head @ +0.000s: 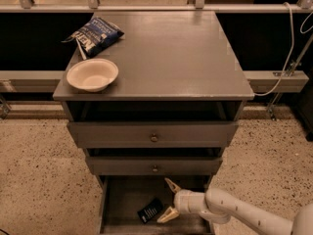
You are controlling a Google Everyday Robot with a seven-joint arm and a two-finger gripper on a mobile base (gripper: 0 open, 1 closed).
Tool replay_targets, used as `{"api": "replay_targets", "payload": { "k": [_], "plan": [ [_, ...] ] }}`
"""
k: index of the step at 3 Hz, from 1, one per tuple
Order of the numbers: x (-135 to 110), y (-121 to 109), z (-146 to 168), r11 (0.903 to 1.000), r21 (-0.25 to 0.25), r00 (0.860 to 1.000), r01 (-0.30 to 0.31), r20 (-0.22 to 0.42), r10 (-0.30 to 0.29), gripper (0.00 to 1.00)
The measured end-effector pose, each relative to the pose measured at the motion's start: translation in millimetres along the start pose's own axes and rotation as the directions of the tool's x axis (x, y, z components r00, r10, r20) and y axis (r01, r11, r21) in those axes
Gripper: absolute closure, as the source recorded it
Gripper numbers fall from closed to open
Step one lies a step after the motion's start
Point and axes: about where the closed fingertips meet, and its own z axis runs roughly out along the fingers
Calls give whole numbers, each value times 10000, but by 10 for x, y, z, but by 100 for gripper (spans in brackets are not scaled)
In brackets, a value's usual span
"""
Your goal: Pick rxbar blueberry from bottom drawer and place on counter
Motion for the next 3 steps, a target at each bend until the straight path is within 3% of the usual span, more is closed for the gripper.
{"api": "replay_targets", "payload": {
  "k": [1,2,3],
  "plan": [
    [287,-26,322,9999,-113,9999,-40,-126,38,0],
    [287,-26,322,9999,-113,9999,-40,-126,38,0],
    [475,-28,481,9963,-852,9957,-67,-921,-12,0]
  ]
}}
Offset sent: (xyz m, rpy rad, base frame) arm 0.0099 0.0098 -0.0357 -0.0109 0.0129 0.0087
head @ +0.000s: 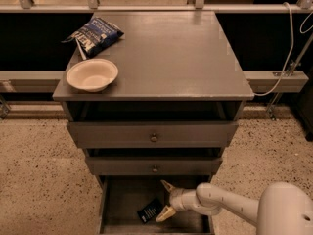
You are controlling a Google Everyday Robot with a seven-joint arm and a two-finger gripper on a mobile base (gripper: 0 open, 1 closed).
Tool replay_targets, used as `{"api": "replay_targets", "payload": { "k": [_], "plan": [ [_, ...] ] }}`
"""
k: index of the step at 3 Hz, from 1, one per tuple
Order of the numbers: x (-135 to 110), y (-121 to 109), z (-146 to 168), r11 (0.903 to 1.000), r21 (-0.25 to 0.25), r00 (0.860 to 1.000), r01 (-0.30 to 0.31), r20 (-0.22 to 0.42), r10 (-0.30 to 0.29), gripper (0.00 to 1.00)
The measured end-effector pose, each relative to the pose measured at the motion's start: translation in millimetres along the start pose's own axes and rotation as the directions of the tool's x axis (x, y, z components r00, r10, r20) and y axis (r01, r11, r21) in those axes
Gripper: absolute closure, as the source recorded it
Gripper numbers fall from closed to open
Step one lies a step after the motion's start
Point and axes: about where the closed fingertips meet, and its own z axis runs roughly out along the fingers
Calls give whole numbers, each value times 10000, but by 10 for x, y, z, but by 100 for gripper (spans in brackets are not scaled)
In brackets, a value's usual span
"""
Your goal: Pick rxbar blueberry from bottom drawer and place on counter
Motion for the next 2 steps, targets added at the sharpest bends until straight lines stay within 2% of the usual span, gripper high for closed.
{"api": "replay_targets", "payload": {
  "k": [1,2],
  "plan": [
    [0,0,0,10000,0,10000,0,0,0,0],
    [125,124,228,9989,-469,9995,58,320,-43,0]
  ]
}}
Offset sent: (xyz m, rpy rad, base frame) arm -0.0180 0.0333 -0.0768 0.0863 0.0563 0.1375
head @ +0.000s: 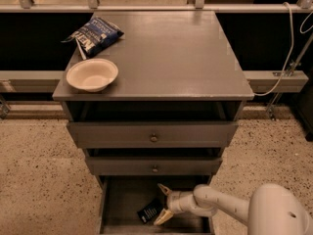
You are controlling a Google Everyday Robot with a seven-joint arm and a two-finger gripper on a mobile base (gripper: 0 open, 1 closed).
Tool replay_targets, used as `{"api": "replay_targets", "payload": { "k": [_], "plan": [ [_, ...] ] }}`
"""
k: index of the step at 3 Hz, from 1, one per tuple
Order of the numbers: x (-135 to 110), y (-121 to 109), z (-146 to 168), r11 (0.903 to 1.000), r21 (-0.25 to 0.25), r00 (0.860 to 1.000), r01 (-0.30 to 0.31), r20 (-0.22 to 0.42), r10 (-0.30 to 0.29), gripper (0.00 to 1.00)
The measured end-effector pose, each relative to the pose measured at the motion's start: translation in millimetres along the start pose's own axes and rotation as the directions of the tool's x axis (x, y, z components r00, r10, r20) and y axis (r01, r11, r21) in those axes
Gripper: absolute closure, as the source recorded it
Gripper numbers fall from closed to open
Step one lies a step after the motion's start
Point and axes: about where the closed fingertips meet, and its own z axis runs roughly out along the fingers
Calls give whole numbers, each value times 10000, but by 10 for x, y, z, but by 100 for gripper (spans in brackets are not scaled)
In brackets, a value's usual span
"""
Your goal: Pick rxbar blueberry from bottom drawer and place on counter
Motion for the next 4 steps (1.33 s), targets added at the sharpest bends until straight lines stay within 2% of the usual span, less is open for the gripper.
{"api": "replay_targets", "payload": {
  "k": [1,2,4],
  "plan": [
    [161,163,282,9982,-439,9978,402,553,-377,0],
    [234,221,396,9967,-654,9949,490,910,-430,0],
    [341,195,548,9980,-631,9953,-58,964,119,0]
  ]
}}
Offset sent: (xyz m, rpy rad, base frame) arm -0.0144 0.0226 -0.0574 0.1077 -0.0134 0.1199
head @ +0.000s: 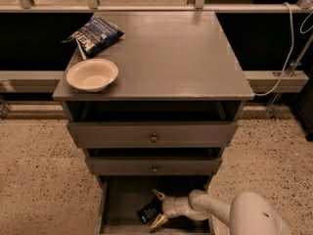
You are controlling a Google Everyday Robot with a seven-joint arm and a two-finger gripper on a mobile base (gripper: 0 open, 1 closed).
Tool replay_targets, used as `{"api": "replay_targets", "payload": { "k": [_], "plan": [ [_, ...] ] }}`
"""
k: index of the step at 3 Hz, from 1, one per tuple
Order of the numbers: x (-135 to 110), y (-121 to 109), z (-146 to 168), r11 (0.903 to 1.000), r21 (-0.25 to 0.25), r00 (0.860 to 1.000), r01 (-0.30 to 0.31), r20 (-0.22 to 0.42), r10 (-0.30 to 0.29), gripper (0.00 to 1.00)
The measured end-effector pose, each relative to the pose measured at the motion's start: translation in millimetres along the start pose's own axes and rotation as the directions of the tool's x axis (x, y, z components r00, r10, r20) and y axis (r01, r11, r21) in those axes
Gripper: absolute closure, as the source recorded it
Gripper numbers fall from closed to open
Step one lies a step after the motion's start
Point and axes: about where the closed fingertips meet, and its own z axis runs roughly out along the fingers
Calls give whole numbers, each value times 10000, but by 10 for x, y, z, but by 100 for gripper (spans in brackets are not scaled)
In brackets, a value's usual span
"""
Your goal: Pick rxbar blueberry from bottom drawer and place on counter
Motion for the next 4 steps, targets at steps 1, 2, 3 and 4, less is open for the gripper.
{"api": "replay_targets", "payload": {
  "k": [1,2,3,4],
  "plan": [
    [75,-9,51,9995,13,9993,-322,-164,322,15],
    [139,-6,78,9987,20,9981,-517,-324,517,19],
    [178,0,88,9983,31,9974,-589,-414,590,21],
    [213,7,96,9979,24,9967,-643,-505,643,26]
  ]
}}
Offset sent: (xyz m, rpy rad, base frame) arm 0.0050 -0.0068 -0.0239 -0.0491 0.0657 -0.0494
